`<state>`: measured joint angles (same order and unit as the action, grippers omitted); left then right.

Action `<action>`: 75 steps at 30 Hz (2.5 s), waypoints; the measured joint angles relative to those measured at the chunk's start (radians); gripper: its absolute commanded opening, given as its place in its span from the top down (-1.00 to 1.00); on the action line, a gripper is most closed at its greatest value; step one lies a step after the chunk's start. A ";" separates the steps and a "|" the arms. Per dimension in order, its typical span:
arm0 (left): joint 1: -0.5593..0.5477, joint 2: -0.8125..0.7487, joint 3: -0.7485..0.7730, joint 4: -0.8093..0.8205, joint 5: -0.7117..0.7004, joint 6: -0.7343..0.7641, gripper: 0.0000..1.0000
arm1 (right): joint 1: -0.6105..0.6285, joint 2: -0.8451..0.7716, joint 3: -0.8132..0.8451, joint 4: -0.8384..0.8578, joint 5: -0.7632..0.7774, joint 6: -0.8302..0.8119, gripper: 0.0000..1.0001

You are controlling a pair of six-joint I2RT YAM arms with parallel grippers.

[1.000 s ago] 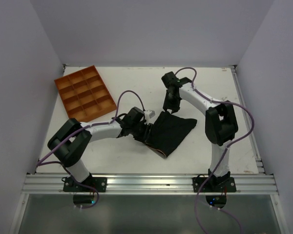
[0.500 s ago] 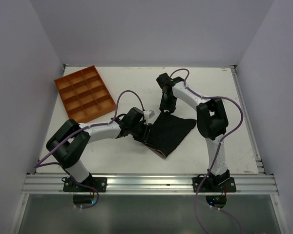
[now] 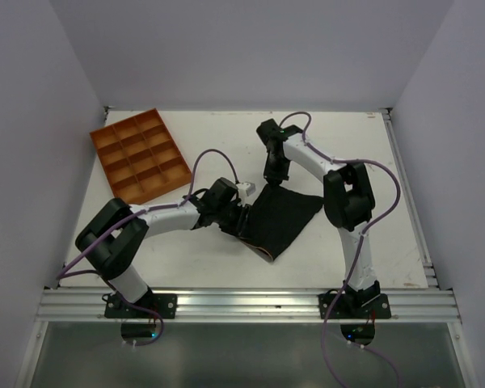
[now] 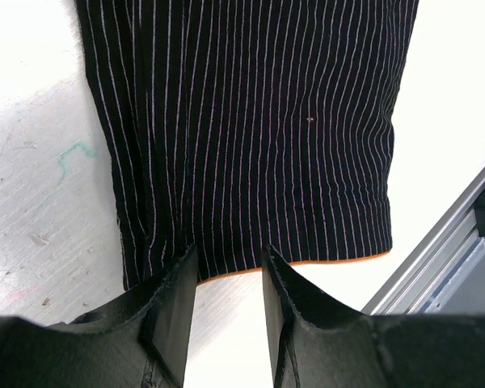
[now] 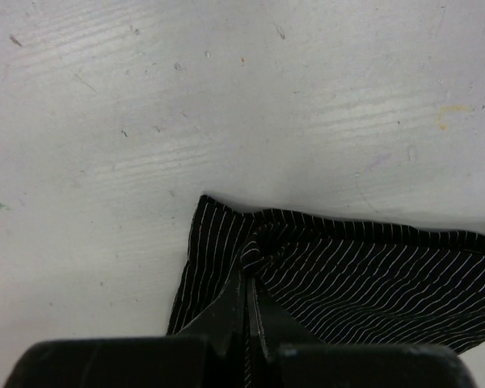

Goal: Roll the underwear
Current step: Fold the underwear

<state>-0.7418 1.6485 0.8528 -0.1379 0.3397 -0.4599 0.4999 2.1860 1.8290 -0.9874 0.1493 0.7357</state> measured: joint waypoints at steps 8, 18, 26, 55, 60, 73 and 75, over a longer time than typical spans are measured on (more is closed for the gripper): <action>0.000 -0.007 -0.001 -0.002 -0.010 0.000 0.16 | 0.027 0.002 0.012 0.013 -0.016 0.017 1.00; 0.000 -0.035 -0.020 -0.020 -0.022 -0.002 0.03 | 0.037 0.046 0.033 0.053 -0.060 0.023 0.42; 0.000 -0.081 0.056 -0.137 -0.050 -0.032 -0.07 | 0.030 0.041 0.097 0.022 -0.074 -0.018 0.28; 0.073 0.275 0.504 -0.231 -0.049 0.128 0.20 | 0.232 -0.612 -0.797 0.280 -0.247 0.155 0.53; 0.074 0.298 0.518 -0.198 -0.013 0.134 0.21 | 0.293 -0.610 -0.812 0.326 -0.243 0.190 0.54; 0.119 0.376 0.486 -0.155 -0.002 0.143 0.22 | 0.335 -0.572 -0.930 0.404 -0.211 0.235 0.56; 0.127 0.377 0.479 -0.143 0.005 0.142 0.22 | 0.339 -0.572 -0.930 0.405 -0.204 0.235 0.56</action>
<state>-0.6151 2.0251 1.3315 -0.2810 0.3450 -0.3176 0.8387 1.6142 0.8989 -0.5823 -0.0544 0.9710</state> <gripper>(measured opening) 0.391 0.221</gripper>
